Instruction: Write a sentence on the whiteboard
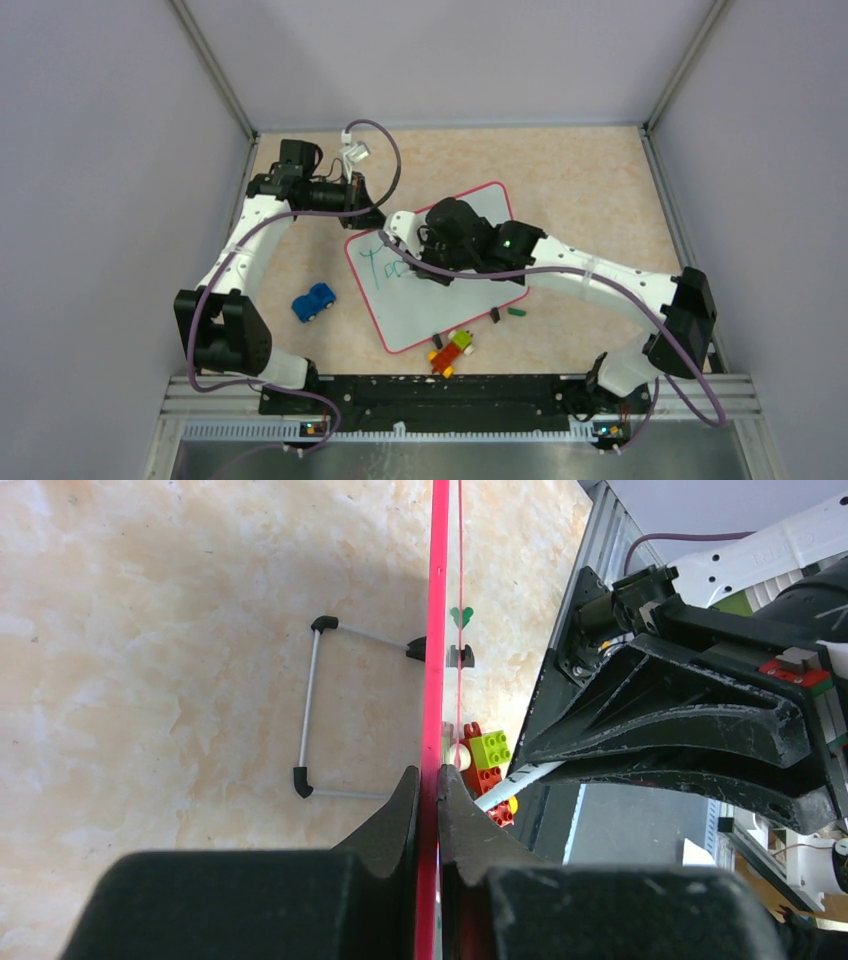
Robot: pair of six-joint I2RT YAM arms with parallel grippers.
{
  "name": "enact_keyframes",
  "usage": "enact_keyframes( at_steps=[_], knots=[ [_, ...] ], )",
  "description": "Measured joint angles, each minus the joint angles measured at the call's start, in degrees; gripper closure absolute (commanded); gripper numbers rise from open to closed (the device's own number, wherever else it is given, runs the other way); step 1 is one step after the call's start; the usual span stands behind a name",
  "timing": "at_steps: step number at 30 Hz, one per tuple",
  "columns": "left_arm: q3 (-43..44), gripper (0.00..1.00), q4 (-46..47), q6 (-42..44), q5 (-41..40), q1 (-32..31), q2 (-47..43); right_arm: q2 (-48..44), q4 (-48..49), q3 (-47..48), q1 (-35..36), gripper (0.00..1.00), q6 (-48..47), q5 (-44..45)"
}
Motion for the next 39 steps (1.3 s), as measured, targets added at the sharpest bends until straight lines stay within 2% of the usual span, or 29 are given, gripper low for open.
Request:
enact_keyframes(
  at_steps=[16, 39],
  knots=[
    [0.0, 1.00, 0.2, 0.0, 0.0, 0.0, 0.0, 0.0, 0.1, 6.8, -3.3, 1.00, -0.1, 4.1],
    [0.0, 1.00, 0.2, 0.0, 0.0, 0.0, 0.0, -0.2, -0.3, 3.6, -2.0, 1.00, -0.1, 0.7]
  ],
)
